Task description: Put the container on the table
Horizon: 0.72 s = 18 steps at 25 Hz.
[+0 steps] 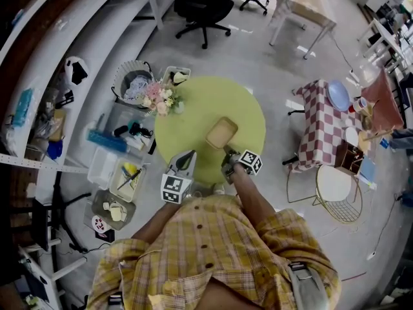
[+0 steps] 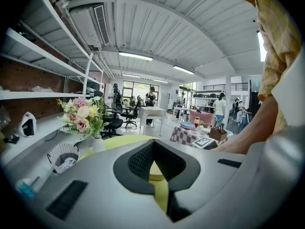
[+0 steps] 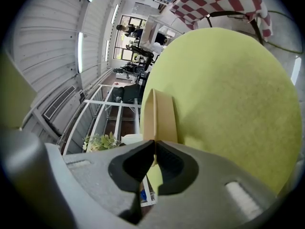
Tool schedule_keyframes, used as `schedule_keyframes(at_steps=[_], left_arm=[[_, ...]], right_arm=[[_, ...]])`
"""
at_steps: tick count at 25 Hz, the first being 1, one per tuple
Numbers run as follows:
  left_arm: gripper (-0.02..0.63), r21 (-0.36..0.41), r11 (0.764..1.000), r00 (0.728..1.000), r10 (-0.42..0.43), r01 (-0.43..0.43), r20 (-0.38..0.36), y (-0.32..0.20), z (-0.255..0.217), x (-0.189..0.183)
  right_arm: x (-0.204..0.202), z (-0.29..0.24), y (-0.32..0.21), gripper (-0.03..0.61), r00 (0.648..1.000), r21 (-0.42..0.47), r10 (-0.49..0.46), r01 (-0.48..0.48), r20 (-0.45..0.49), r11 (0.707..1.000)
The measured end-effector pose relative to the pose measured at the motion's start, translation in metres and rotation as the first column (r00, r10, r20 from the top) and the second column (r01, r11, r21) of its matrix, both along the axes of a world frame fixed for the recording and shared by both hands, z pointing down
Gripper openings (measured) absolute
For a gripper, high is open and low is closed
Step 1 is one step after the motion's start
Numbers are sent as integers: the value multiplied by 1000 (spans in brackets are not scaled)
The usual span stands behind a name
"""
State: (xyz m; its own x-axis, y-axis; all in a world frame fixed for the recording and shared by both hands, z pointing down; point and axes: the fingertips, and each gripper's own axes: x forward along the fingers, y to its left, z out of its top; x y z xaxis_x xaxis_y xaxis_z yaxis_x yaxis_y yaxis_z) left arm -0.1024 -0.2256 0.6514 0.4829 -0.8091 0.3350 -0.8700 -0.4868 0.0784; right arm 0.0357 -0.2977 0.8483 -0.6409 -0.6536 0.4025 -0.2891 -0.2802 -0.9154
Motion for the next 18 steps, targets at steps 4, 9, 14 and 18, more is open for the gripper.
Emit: schedule_keyframes(at_steps=[4,9,14,18], left_arm=[[5,3,1000,1000,-6,7,-7,0,0,0],[5,-6,1000,999,-1,1,-34,2,0,0],[5,-15,1000,999,-21,21,-42,1,-1,-1],[5,-15,1000,998,-27,27,-48,2,0,-1]], right_arm=[[-3,0,-3,14,1000,-8,-5,5,11,1000],[-4,1,-5,14,1000,-9,-13,13,7,1000],[-1,6,-5,14,1000,-27,-26,26,-12,999],[-2,6,-3,17,999,-34,-34,34,1,999]])
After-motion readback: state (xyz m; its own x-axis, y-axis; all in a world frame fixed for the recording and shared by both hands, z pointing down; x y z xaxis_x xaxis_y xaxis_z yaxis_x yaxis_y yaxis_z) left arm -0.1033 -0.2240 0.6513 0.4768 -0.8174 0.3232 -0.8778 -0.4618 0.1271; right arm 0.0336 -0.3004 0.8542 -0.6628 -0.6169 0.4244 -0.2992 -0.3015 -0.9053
